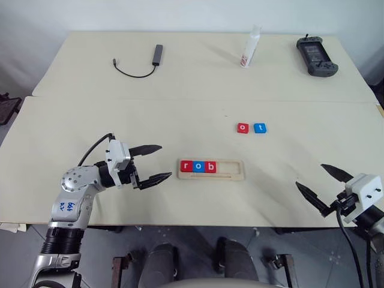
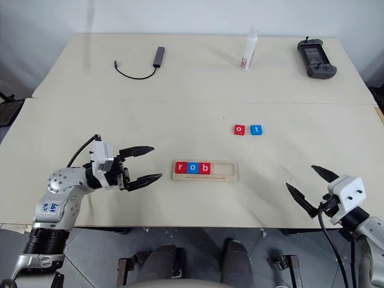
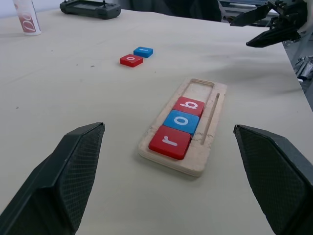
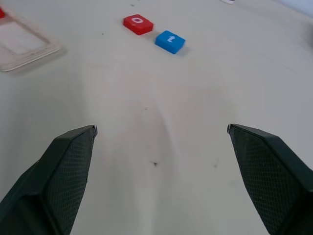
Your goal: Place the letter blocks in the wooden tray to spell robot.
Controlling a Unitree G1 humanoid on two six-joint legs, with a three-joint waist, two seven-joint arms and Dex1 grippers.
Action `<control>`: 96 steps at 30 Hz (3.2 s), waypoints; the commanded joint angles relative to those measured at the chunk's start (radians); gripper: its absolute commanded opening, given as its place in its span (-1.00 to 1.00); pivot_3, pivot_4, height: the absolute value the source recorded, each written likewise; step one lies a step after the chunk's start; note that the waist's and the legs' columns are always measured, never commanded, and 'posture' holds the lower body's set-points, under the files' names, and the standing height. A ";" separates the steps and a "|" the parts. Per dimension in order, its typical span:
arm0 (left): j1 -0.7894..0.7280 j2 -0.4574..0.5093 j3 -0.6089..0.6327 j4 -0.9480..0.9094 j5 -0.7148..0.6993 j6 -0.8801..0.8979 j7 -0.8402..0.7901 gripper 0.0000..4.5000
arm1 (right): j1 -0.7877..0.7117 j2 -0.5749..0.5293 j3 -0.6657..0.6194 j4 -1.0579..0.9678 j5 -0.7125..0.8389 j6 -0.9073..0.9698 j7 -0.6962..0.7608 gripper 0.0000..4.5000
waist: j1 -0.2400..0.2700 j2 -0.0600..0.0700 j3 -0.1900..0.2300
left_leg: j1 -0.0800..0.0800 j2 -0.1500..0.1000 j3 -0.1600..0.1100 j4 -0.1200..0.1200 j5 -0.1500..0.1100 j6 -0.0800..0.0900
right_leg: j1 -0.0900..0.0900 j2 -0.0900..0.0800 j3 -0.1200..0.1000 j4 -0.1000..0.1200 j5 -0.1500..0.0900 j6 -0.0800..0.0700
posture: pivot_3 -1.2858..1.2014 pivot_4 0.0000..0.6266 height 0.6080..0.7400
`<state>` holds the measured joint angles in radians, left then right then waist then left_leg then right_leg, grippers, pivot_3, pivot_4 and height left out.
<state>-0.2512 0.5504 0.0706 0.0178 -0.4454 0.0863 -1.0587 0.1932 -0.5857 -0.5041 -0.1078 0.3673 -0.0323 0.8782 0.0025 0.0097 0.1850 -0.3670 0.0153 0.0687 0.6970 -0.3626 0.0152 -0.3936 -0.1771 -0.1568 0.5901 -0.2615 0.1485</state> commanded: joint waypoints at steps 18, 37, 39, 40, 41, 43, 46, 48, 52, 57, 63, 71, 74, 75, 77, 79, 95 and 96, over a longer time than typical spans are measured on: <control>0.075 -0.015 0.004 -0.120 0.000 -0.016 0.049 1.00 | -0.883 -0.142 0.565 0.239 -0.150 0.703 -0.133 0.99 | -0.002 0.002 0.001 | -0.005 -0.001 -0.001 0.000 0.000 0.000 | -0.003 -0.001 -0.002 -0.001 0.000 -0.001 | 0.03 -0.52 1.00; 0.087 -0.006 0.003 -0.151 0.004 -0.006 0.077 1.00 | -0.940 0.078 0.527 0.129 -0.117 1.044 -0.328 0.99 | -0.006 0.002 0.000 | -0.004 0.000 -0.001 0.000 0.000 0.000 | -0.003 0.000 -0.002 -0.001 0.000 -0.001 | 0.03 -0.52 1.00; 0.087 -0.005 0.003 -0.152 0.004 -0.006 0.078 1.00 | -0.938 0.106 0.526 0.135 -0.136 1.047 -0.368 0.99 | -0.004 0.002 0.000 | -0.004 0.000 -0.001 0.000 0.000 0.000 | -0.003 0.000 -0.002 0.000 0.000 -0.001 | 0.03 -0.52 1.00; 0.087 -0.005 0.003 -0.153 0.004 -0.006 0.078 1.00 | -0.934 0.111 0.531 0.140 -0.148 1.038 -0.384 0.99 | -0.003 0.002 0.000 | -0.005 0.000 -0.001 0.000 0.000 0.000 | -0.003 0.000 -0.002 0.000 0.000 -0.001 | 0.03 -0.52 1.00; 0.087 -0.005 0.003 -0.154 0.004 -0.005 0.079 1.00 | -0.933 0.116 0.533 0.147 -0.157 1.032 -0.399 0.99 | -0.003 0.002 0.000 | -0.005 -0.001 -0.001 0.000 0.000 0.000 | -0.003 0.000 -0.002 0.000 0.000 -0.001 | 0.03 -0.52 1.00; 0.090 -0.004 0.004 -0.158 0.003 -0.003 0.080 1.00 | -0.936 0.131 0.526 0.157 -0.169 1.030 -0.433 0.99 | -0.004 0.002 0.001 | -0.005 -0.001 -0.001 0.000 0.000 0.000 | -0.003 0.000 -0.002 -0.001 0.000 -0.001 | 0.03 -0.52 1.00; 0.094 -0.003 0.006 -0.164 0.001 -0.002 0.083 1.00 | -0.941 0.147 0.521 0.163 -0.176 1.035 -0.463 0.99 | -0.008 0.002 0.001 | -0.004 0.000 -0.001 0.000 0.000 0.000 | -0.003 0.000 -0.002 -0.001 0.000 -0.001 | 0.03 -0.52 1.00; 0.098 -0.003 0.007 -0.168 0.001 -0.001 0.085 1.00 | -0.941 0.157 0.521 0.159 -0.173 1.046 -0.474 0.99 | -0.009 0.002 0.001 | -0.004 0.000 0.000 0.000 0.000 0.000 | -0.003 0.000 -0.002 -0.001 0.000 -0.001 | 0.03 -0.52 1.00; 0.105 -0.005 0.007 -0.175 -0.001 0.000 0.090 1.00 | -0.933 0.195 0.504 0.154 -0.157 1.074 -0.501 0.99 | -0.009 0.002 0.000 | -0.004 0.000 0.000 -0.001 0.000 0.000 | -0.003 0.000 -0.002 0.000 0.000 -0.001 | 0.03 -0.52 1.00; 0.107 -0.007 0.005 -0.175 -0.001 -0.001 0.092 1.00 | -0.941 0.251 0.463 0.186 -0.166 1.077 -0.570 0.99 | -0.008 0.002 0.000 | -0.004 0.000 0.000 0.000 0.000 0.000 | -0.003 0.000 -0.001 0.000 0.000 -0.001 | 0.03 -0.52 1.00; 0.103 -0.012 0.000 -0.173 0.000 -0.004 0.094 1.00 | -0.953 0.306 0.434 0.233 -0.199 1.044 -0.676 0.99 | -0.009 0.002 0.000 | -0.004 0.000 0.000 -0.001 0.000 0.000 | -0.003 0.000 -0.001 0.000 0.000 -0.001 | 0.03 -0.52 1.00; 0.101 -0.009 0.000 -0.166 0.001 -0.008 0.090 1.00 | -0.915 0.352 0.437 0.199 -0.198 1.055 -0.717 0.26 | -0.015 0.002 0.000 | -0.004 0.000 0.000 -0.001 0.000 0.000 | -0.003 0.001 -0.001 0.000 0.000 -0.001 | 0.03 -0.52 1.00; 0.098 -0.008 -0.002 -0.162 0.002 -0.010 0.087 1.00 | -0.911 0.348 0.429 0.187 -0.186 1.058 -0.704 -0.19 | -0.021 0.002 0.000 | -0.004 0.000 0.000 -0.001 0.000 0.000 | -0.003 0.001 -0.001 0.000 0.000 -0.001 | 0.03 -0.52 1.00; 0.097 -0.009 -0.003 -0.161 0.002 -0.011 0.085 1.00 | -0.912 0.346 0.427 0.180 -0.185 1.061 -0.704 -0.33 | -0.022 0.002 0.000 | -0.004 0.000 0.000 -0.001 0.000 0.000 | -0.003 0.001 -0.001 0.000 0.000 -0.001 | 0.03 -0.52 1.00; 0.090 -0.013 -0.011 -0.157 0.001 -0.015 0.076 1.00 | -0.903 0.336 0.421 0.139 -0.180 1.075 -0.700 -0.35 | -0.025 0.002 0.000 | -0.004 0.000 0.000 -0.002 0.000 0.000 | -0.003 0.001 -0.001 0.000 0.000 -0.001 | 0.03 -0.52 1.00; 0.082 -0.018 -0.019 -0.152 0.001 -0.021 0.065 1.00 | -0.883 0.324 0.413 0.069 -0.169 1.113 -0.693 -0.35 | -0.026 0.002 0.000 | -0.004 0.000 0.000 -0.002 0.000 0.000 | -0.003 0.001 -0.001 -0.001 0.000 -0.001 | 0.03 -0.52 1.00; -0.017 -0.043 -0.091 -0.078 -0.014 -0.007 -0.051 1.00 | -0.457 0.342 0.234 -0.730 -0.109 1.630 -0.721 -0.35 | -0.005 0.003 0.000 | -0.003 0.001 0.000 -0.004 0.000 -0.001 | -0.004 0.002 0.000 -0.002 0.000 -0.001 | 0.03 -0.52 1.00; -0.021 -0.043 -0.091 -0.074 -0.014 -0.007 -0.056 1.00 | -0.447 0.354 0.234 -0.746 -0.112 1.640 -0.726 -0.35 | -0.005 0.003 0.000 | -0.003 0.001 0.000 -0.004 0.000 -0.001 | -0.004 0.002 0.000 -0.002 0.000 -0.001 | 0.03 -0.52 1.00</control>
<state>-0.2555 0.5082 -0.0206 -0.0540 -0.4448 0.0860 -1.0971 -0.2621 -0.2458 -0.2552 -0.7848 0.2639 1.5799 0.1670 -0.0027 0.0124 0.1854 -0.3703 0.0161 0.0685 0.6927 -0.3630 0.0140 -0.3977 -0.1752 -0.1569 0.5882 -0.2617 0.1474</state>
